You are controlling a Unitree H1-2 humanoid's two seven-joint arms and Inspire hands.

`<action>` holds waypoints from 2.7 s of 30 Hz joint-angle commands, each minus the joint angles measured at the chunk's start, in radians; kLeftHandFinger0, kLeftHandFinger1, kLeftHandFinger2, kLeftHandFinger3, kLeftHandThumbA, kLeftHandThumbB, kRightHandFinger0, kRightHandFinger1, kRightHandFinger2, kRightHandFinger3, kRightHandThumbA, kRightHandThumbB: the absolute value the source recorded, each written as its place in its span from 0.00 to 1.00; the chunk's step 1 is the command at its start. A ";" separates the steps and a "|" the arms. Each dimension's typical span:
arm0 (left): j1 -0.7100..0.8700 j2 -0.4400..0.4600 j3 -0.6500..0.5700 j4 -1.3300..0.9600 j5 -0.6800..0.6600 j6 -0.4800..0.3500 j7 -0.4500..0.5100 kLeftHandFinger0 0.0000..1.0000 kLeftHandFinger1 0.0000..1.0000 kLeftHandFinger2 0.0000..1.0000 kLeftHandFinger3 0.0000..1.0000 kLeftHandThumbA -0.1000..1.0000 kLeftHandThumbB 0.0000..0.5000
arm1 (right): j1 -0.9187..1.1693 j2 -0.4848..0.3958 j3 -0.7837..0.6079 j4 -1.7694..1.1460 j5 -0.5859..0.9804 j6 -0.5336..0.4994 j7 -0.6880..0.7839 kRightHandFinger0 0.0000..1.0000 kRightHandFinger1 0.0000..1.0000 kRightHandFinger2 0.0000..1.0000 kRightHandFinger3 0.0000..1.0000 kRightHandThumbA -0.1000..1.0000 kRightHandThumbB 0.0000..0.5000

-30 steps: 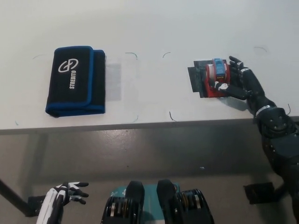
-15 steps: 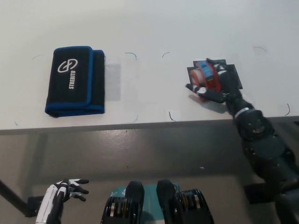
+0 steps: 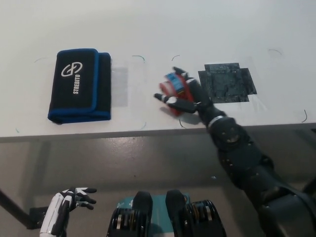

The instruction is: Use the right hand to move the tape on the right hand side to the notebook on the left hand side

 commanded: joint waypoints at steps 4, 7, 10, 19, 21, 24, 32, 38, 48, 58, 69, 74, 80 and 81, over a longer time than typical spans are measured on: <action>-0.009 0.012 -0.008 -0.033 0.008 0.017 -0.012 0.49 0.47 0.57 0.89 0.94 0.70 | -0.063 0.051 0.006 -0.003 -0.003 -0.041 0.028 1.00 1.00 1.00 1.00 1.00 0.74; -0.014 0.016 -0.008 -0.033 -0.002 0.017 -0.022 0.49 0.47 0.57 0.89 0.93 0.69 | -0.062 0.066 -0.006 0.003 0.010 -0.040 0.034 1.00 1.00 1.00 1.00 1.00 0.72; -0.016 0.016 -0.009 -0.039 0.004 0.021 -0.020 0.49 0.47 0.58 0.88 0.94 0.67 | -0.059 0.084 -0.014 0.013 0.016 -0.060 0.035 1.00 1.00 1.00 1.00 1.00 0.69; -0.033 0.012 -0.017 -0.037 0.008 0.021 -0.020 0.48 0.47 0.59 0.88 0.95 0.63 | -0.049 0.131 0.013 0.032 -0.017 -0.071 0.021 1.00 1.00 1.00 1.00 1.00 0.72; -0.031 0.012 -0.019 -0.040 0.008 0.024 -0.021 0.49 0.47 0.59 0.88 0.95 0.61 | -0.044 0.139 0.024 0.033 -0.026 -0.081 0.020 1.00 1.00 1.00 1.00 1.00 0.74; -0.035 0.013 -0.021 -0.033 0.009 0.022 -0.022 0.50 0.47 0.59 0.88 0.95 0.65 | -0.042 0.140 0.034 0.032 -0.032 -0.075 0.021 1.00 1.00 1.00 1.00 1.00 0.77; -0.018 0.014 -0.025 -0.034 0.007 0.014 -0.025 0.49 0.50 0.60 0.87 0.95 0.67 | -0.018 0.109 0.036 0.033 -0.025 -0.076 0.021 1.00 1.00 1.00 1.00 1.00 0.69; -0.003 0.020 -0.024 -0.041 0.003 0.022 -0.030 0.45 0.49 0.59 0.87 0.93 0.66 | 0.017 0.057 0.041 -0.004 -0.035 -0.065 0.030 1.00 1.00 1.00 1.00 1.00 0.68; 0.035 0.014 -0.019 -0.036 0.017 0.003 -0.020 0.43 0.49 0.59 0.87 0.96 0.65 | 0.157 -0.157 0.032 -0.148 -0.035 -0.093 0.057 1.00 1.00 1.00 1.00 0.91 0.57; 0.041 -0.005 -0.013 -0.005 0.011 0.001 -0.007 0.42 0.48 0.57 0.85 0.91 0.65 | 0.470 -0.312 -0.033 -0.741 0.024 0.033 0.116 1.00 1.00 1.00 1.00 0.86 0.45; 0.009 0.004 0.009 0.007 0.002 0.011 -0.002 0.49 0.50 0.57 0.86 0.92 0.63 | 0.904 -0.333 -0.042 -1.295 -0.196 0.159 0.067 1.00 1.00 1.00 1.00 0.85 0.37; 0.000 -0.001 0.016 0.015 -0.014 0.000 -0.011 0.47 0.49 0.57 0.86 0.90 0.55 | 1.135 -0.299 -0.058 -1.395 -0.227 0.163 0.034 1.00 1.00 1.00 1.00 0.89 0.25; -0.022 0.008 0.021 0.011 0.016 -0.009 -0.003 0.46 0.48 0.58 0.85 0.95 0.61 | 1.122 -0.284 -0.069 -1.380 -0.167 0.180 0.060 1.00 1.00 1.00 1.00 0.86 0.15; -0.022 0.007 0.021 0.012 0.016 -0.012 -0.004 0.46 0.48 0.57 0.85 0.94 0.63 | 1.117 -0.278 -0.074 -1.374 -0.145 0.176 0.062 1.00 1.00 1.00 1.00 0.87 0.16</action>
